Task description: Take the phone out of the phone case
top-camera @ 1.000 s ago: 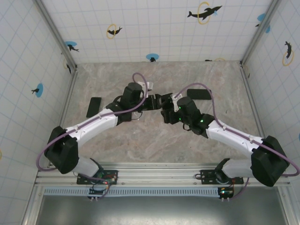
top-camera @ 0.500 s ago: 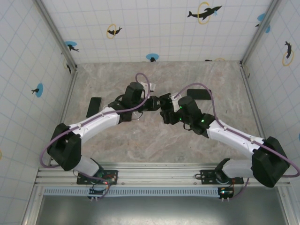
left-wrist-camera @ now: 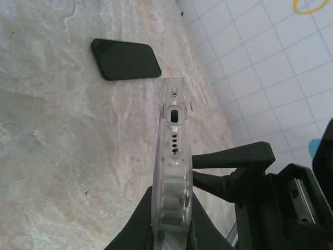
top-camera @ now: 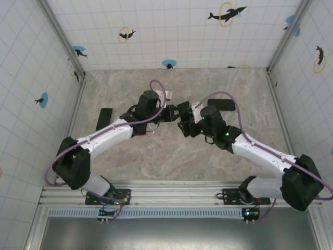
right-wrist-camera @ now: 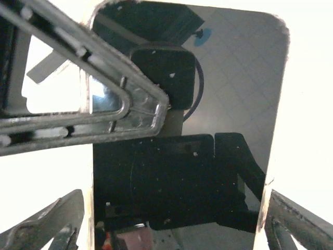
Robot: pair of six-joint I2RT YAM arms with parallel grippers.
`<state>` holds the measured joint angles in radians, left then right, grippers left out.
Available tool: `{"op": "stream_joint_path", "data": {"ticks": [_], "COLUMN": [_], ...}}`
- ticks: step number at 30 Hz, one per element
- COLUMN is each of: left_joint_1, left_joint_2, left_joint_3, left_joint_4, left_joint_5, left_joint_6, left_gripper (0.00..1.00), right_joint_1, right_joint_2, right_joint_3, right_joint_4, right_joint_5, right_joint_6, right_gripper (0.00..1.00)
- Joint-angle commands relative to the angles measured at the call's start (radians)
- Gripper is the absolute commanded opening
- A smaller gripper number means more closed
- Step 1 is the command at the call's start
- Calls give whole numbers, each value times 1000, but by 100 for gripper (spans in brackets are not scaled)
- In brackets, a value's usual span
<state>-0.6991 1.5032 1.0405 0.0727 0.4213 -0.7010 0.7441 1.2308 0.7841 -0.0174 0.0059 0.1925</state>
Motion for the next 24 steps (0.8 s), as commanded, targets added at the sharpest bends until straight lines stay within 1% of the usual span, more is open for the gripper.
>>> {"op": "stream_joint_path", "data": {"ticks": [1,3,6,8,12,14,16,17,20,22,24], "left_joint_1": [-4,-4,-4,-5,-8,-12,-30,-40,-76,-100,-120], "left_joint_2": [-63,-86,-95,-92,-100,-95,-84,-80,-77,-80,-84], "left_joint_3": [-3,-33,-56,-56,-123,-131,-118,-109,-108,-116,-133], "left_joint_4": [135,213,295,345,476,527,556,566,599,641,679], "left_joint_5": [-124,-179,-225,-248,-287,-298,-312,-318,-376,-416,-452], "left_joint_6": [-60,-84,-123,-158,-244,-287,-316,-321,-353,-380,-414], "left_gripper": [0,0,1,1,1,3,3,3,3,3,3], "right_joint_1": [3,-1,-3,-16,-18,-11,14,27,78,96,110], "right_joint_2": [-73,-107,-187,-236,-313,-331,-323,-313,-268,-229,-193], "right_joint_3": [-20,-44,-129,-191,-303,-377,-426,-434,-452,-462,-476], "right_joint_4": [87,86,206,297,464,609,736,779,925,1007,1101], "right_joint_5": [-8,27,79,86,87,110,166,187,279,319,365], "right_joint_6": [15,67,189,312,534,685,784,807,898,965,998], "right_gripper": [93,95,96,97,96,94,91,90,87,85,81]}}
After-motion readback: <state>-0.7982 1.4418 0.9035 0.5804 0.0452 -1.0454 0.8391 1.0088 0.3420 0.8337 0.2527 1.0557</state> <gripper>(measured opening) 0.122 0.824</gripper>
